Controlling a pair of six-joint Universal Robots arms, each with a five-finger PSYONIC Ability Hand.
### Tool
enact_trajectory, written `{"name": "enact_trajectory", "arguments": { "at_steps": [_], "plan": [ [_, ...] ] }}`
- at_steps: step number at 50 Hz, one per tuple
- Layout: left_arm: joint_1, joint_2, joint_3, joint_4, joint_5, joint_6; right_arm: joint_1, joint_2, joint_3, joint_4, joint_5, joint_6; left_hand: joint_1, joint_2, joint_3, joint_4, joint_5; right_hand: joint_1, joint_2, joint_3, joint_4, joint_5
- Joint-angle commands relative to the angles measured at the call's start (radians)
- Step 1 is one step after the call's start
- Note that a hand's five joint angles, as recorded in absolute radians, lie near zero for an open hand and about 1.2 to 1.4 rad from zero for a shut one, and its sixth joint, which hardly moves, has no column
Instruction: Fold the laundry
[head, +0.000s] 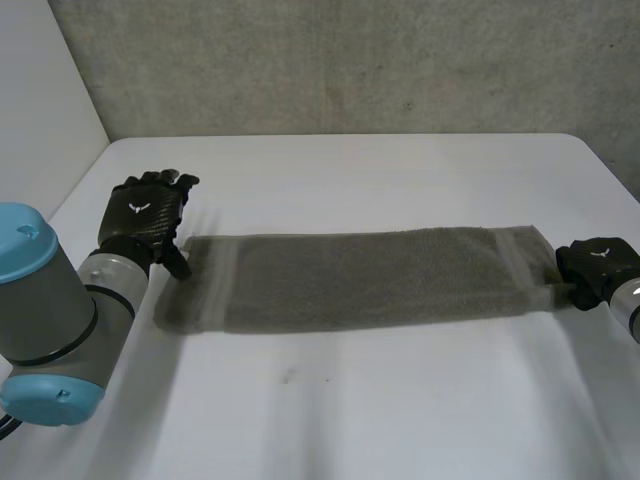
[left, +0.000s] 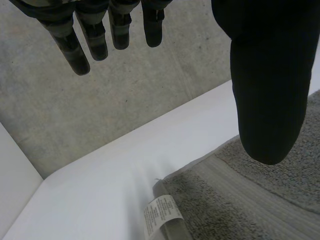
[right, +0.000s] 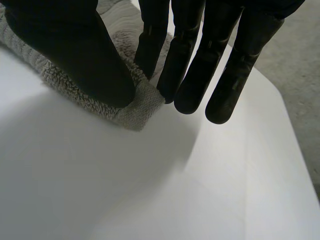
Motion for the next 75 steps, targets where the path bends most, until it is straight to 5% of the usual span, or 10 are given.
{"name": "enact_trajectory", "arguments": {
  "at_steps": [1,10,16,28,33,46,48,49,52,75],
  "plan": [
    [0.003,0.002,-0.003,0.000,0.000,0.000,-0.032,-0.009,-0.031,0.002,0.071,0.003,-0.003,0.010,0.007,0.006,-0.025,0.454,0.219,0.215,0.207,0.258],
    [0.005,0.004,-0.005,0.000,0.000,0.000,-0.110,-0.037,-0.074,0.006,0.271,-0.157,-0.003,0.010,0.007,0.006,-0.025,0.454,0.219,0.215,0.207,0.258],
    [0.003,0.005,-0.005,0.000,0.000,0.000,-0.096,-0.103,-0.076,-0.006,0.254,-0.146,-0.003,0.010,0.007,0.006,-0.025,0.454,0.219,0.215,0.207,0.258],
    [0.001,0.031,-0.008,-0.002,-0.003,0.000,0.376,-0.213,-0.151,-0.052,0.134,0.016,-0.003,0.010,0.007,0.006,-0.025,0.454,0.219,0.215,0.207,0.258],
    [0.005,0.045,-0.011,0.000,-0.003,-0.002,0.650,-0.118,-0.182,-0.135,0.036,0.013,-0.003,0.010,0.007,0.006,-0.025,0.454,0.219,0.215,0.207,0.258],
    [-0.008,0.041,-0.023,0.000,0.000,0.000,0.919,0.189,-0.274,-0.176,-0.037,-0.039,-0.003,0.010,0.007,0.006,-0.025,0.454,0.219,0.215,0.207,0.258],
    [-0.012,0.042,-0.026,0.000,0.000,0.000,0.919,0.186,-0.272,-0.173,-0.031,-0.055,-0.003,0.010,0.007,0.006,-0.025,0.293,0.057,0.053,0.045,0.096],
    [-0.018,0.044,-0.026,-0.002,0.001,0.000,0.916,0.169,-0.266,-0.169,-0.022,-0.060,-0.003,0.010,0.007,0.006,-0.025,-0.203,-0.438,-0.443,-0.451,-0.400],
    [-0.031,0.045,-0.024,-0.002,0.003,0.000,0.913,0.085,-0.248,-0.146,0.013,-0.037,-0.003,0.010,0.007,0.006,-0.025,-0.767,-1.003,-1.007,-1.015,-0.964],
    [-0.331,-0.266,0.281,-0.009,0.071,-0.046,0.398,-0.250,0.186,0.035,0.069,0.348,0.013,0.025,0.023,0.021,-0.010,-0.767,-1.003,-1.007,-1.015,-0.964]
  ]
}}
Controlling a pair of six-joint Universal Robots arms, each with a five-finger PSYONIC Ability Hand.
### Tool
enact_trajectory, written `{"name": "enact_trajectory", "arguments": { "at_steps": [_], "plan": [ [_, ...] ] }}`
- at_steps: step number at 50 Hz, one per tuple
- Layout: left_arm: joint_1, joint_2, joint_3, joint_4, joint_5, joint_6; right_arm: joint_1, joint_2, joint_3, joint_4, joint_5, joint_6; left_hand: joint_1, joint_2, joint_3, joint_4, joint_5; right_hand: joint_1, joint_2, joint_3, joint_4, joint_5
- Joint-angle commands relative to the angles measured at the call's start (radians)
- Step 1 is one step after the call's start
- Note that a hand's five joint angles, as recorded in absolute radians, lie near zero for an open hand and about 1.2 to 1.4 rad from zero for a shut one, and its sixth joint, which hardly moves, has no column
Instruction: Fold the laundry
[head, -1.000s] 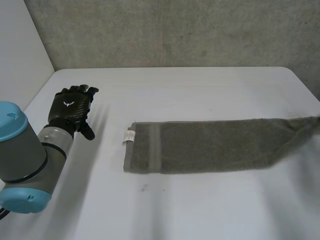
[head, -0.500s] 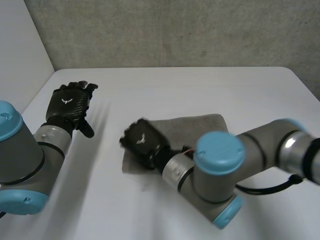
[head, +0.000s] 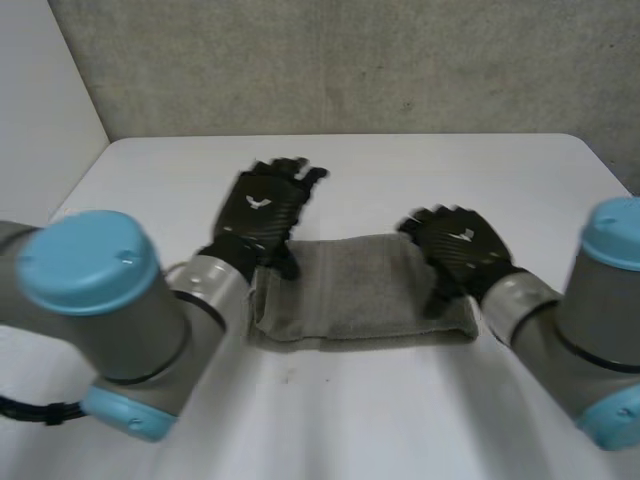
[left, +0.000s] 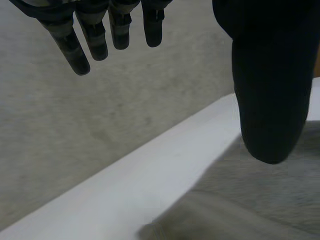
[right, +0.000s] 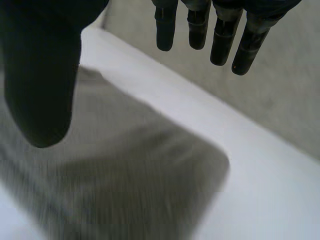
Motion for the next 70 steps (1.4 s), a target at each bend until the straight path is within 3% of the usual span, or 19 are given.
{"name": "enact_trajectory", "arguments": {
  "at_steps": [1,6,8,9,11,15,23,25,33,38,45,46,47,49,55,57,60,66,70],
  "plan": [
    [-0.042,-0.205,0.131,-0.011,-0.011,0.010,-0.130,-0.003,0.144,-0.004,-0.029,0.000,0.016,0.028,0.026,0.024,-0.007,-0.036,-0.054,-0.039,-0.059,-0.072],
    [-0.036,-0.266,0.157,-0.026,-0.036,0.051,-0.160,0.082,0.152,-0.010,-0.077,-0.006,0.019,0.031,0.029,0.027,-0.004,0.180,0.162,0.177,0.157,0.144],
    [-0.025,-0.286,0.151,-0.040,-0.098,0.106,-0.163,0.124,0.136,-0.048,-0.083,-0.009,0.010,0.022,0.020,0.018,-0.013,0.617,0.599,0.615,0.594,0.582],
    [-0.025,-0.286,0.151,-0.040,-0.098,0.107,-0.163,0.125,0.136,-0.048,-0.083,-0.009,0.010,0.022,0.020,0.018,-0.013,0.620,0.602,0.617,0.597,0.584],
    [-0.019,-0.283,0.130,-0.058,-0.140,0.136,-0.163,0.131,0.127,-0.124,-0.080,-0.021,0.007,0.019,0.017,0.015,-0.016,1.166,1.148,1.164,1.143,1.130],
    [-0.010,-0.259,0.089,-0.081,-0.164,0.143,-0.163,0.117,0.112,-0.182,-0.075,-0.054,-0.003,0.010,0.007,0.006,-0.025,1.185,1.168,1.183,1.162,1.150],
    [-0.008,-0.136,-0.021,-0.104,-0.171,0.145,-0.077,0.075,-0.039,-0.195,-0.046,-0.264,-0.003,0.010,0.007,0.006,-0.025,1.185,1.168,1.183,1.162,1.150],
    [0.011,-0.096,-0.055,-0.110,-0.183,0.140,0.077,0.097,-0.115,-0.197,-0.038,-0.336,-0.003,0.010,0.007,0.006,-0.025,1.185,1.168,1.183,1.162,1.150],
    [0.166,0.043,-0.145,-0.123,-0.232,0.126,0.337,0.251,-0.244,-0.192,-0.064,-0.443,-0.003,0.010,0.007,0.006,-0.025,1.185,1.168,1.183,1.162,1.150],
    [0.229,0.083,-0.173,-0.126,-0.224,0.110,0.409,0.345,-0.270,-0.188,-0.107,-0.474,-0.003,0.010,0.007,0.006,-0.025,1.185,1.168,1.183,1.162,1.150],
    [0.243,0.114,-0.173,-0.136,-0.209,0.088,0.417,0.359,-0.260,-0.169,-0.109,-0.462,-0.003,0.010,0.007,0.006,-0.025,1.185,1.168,1.183,1.162,1.150],
    [0.237,0.116,-0.164,-0.138,-0.194,0.079,0.414,0.336,-0.253,-0.160,-0.111,-0.448,-0.003,0.010,0.007,0.006,-0.025,0.817,0.799,0.815,0.794,0.782],
    [0.237,0.116,-0.164,-0.138,-0.194,0.079,0.414,0.336,-0.253,-0.160,-0.111,-0.448,-0.003,0.010,0.007,0.006,-0.025,0.814,0.796,0.811,0.791,0.778],
    [0.213,0.117,-0.132,-0.135,-0.158,0.065,0.396,0.251,-0.246,-0.149,-0.098,-0.361,-0.003,0.010,0.007,0.006,-0.025,-0.011,-0.029,-0.013,-0.034,-0.046],
    [0.139,0.106,-0.050,-0.135,-0.137,0.019,0.281,0.131,-0.238,-0.128,-0.025,-0.049,-0.003,0.010,0.007,0.006,-0.025,-0.036,-0.054,-0.039,-0.059,-0.072],
    [0.087,0.088,-0.003,-0.126,-0.131,-0.033,0.215,0.066,-0.240,-0.055,0.000,0.169,-0.003,0.010,0.007,0.006,-0.025,-0.036,-0.054,-0.039,-0.059,-0.072],
    [0.045,0.044,0.058,-0.123,-0.111,-0.106,0.149,0.049,-0.264,0.060,-0.023,0.325,0.001,0.013,0.011,0.009,-0.021,-0.036,-0.054,-0.039,-0.059,-0.072],
    [-0.010,-0.097,0.158,-0.152,-0.031,-0.226,0.098,0.138,-0.347,0.209,-0.068,0.342,0.019,0.031,0.029,0.027,-0.004,-0.036,-0.054,-0.039,-0.059,-0.072],
    [-0.015,-0.165,0.177,-0.191,-0.032,-0.237,0.095,0.204,-0.393,0.240,-0.072,0.321,0.019,0.031,0.029,0.027,-0.004,-0.036,-0.054,-0.039,-0.059,-0.072]
  ]
}}
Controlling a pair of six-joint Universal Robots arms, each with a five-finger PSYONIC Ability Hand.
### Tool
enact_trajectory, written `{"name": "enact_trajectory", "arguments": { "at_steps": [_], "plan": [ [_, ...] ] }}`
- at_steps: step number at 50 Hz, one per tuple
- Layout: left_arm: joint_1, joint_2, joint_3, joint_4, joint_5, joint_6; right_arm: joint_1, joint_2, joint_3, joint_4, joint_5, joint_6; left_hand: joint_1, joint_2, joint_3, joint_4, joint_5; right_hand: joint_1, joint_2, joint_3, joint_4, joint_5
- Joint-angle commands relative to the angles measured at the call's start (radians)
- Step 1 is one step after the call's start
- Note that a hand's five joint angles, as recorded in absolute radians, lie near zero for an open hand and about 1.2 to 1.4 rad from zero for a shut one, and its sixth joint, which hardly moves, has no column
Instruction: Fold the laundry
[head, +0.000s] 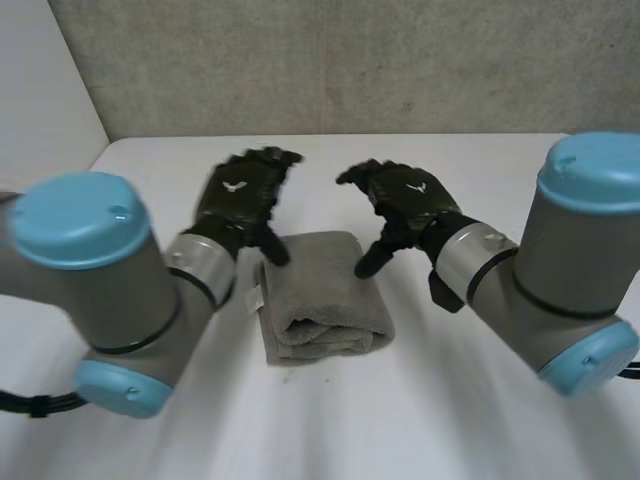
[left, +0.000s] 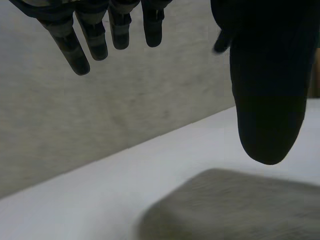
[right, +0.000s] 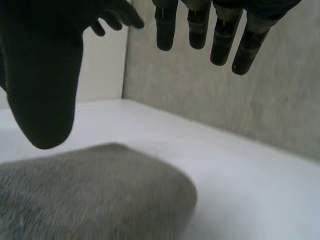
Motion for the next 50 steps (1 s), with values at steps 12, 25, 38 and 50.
{"name": "enact_trajectory", "arguments": {
  "at_steps": [12,25,38,50],
  "plan": [
    [0.015,-0.220,0.002,-0.114,-0.076,0.008,0.010,0.342,-0.203,0.111,-0.030,-0.184,0.010,0.021,0.020,0.018,-0.013,-0.035,-0.054,-0.039,-0.058,-0.072],
    [0.019,-0.114,-0.038,-0.119,-0.081,0.130,0.027,0.312,-0.216,0.120,0.060,-0.314,0.001,0.012,0.012,0.009,-0.021,-0.035,-0.054,-0.039,-0.058,-0.072],
    [0.040,0.153,0.156,-0.339,-0.083,0.121,-0.083,-0.118,-0.217,0.103,0.233,-0.299,0.025,0.036,0.035,0.033,0.002,-0.035,-0.054,-0.039,-0.058,-0.072],
    [0.224,0.286,0.389,-0.678,-0.064,0.026,-0.195,-0.240,-0.263,0.225,0.273,-0.315,-0.003,0.009,0.008,0.006,-0.025,-0.035,-0.054,-0.039,-0.058,-0.072]
  ]
}}
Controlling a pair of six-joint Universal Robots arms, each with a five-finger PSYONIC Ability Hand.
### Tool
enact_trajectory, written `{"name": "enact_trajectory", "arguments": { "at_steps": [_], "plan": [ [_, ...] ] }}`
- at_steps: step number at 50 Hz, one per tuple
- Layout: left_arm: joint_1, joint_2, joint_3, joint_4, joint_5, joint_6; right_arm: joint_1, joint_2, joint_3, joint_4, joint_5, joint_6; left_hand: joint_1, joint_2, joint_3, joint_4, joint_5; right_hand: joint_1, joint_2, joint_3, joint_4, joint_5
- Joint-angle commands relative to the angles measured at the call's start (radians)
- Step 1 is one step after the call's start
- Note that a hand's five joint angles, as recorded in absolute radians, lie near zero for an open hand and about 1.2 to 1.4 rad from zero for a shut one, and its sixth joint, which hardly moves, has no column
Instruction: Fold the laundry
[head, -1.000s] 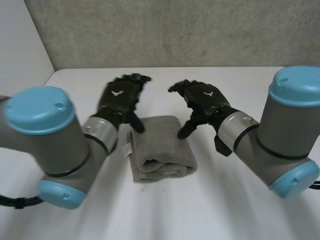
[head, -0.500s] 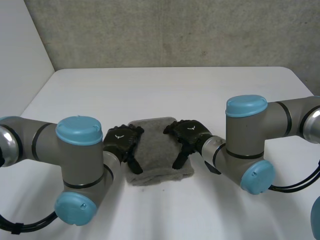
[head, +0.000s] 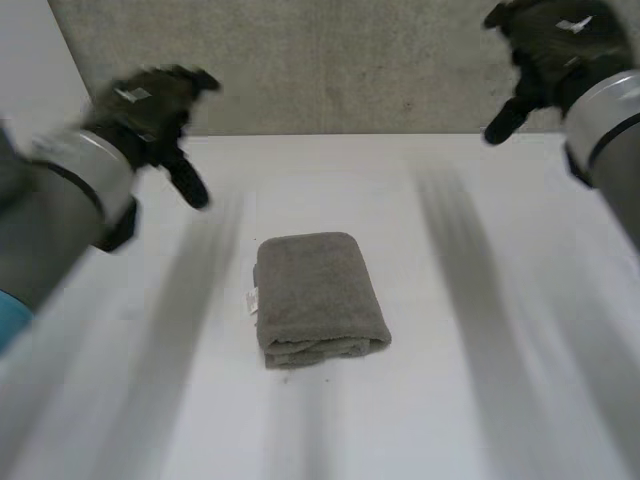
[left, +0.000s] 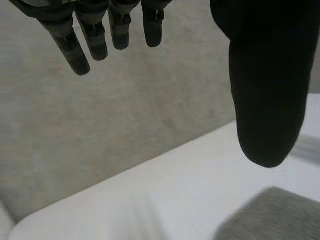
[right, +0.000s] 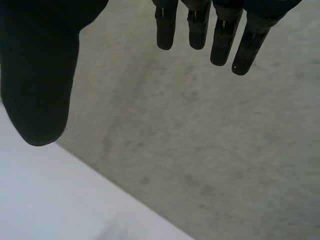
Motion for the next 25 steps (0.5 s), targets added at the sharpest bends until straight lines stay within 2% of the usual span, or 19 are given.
{"name": "enact_trajectory", "arguments": {
  "at_steps": [1,14,25],
  "plan": [
    [0.095,0.061,0.126,-0.167,0.016,-0.065,-0.051,-0.040,-0.055,0.123,0.005,-0.009,-0.003,0.009,0.008,0.006,-0.025,-0.022,-0.054,-0.039,-0.058,-0.066],
    [0.089,0.072,0.075,-0.175,0.109,-0.086,-0.040,-0.046,-0.027,0.139,-0.001,-0.003,-0.003,0.009,0.008,0.006,-0.025,-0.022,-0.054,-0.039,-0.058,-0.066],
    [0.091,0.118,0.054,-0.175,0.109,-0.086,0.012,-0.118,0.011,0.143,0.002,0.014,-0.003,0.009,0.008,0.006,-0.025,-0.022,-0.054,-0.039,-0.058,-0.066]
  ]
}}
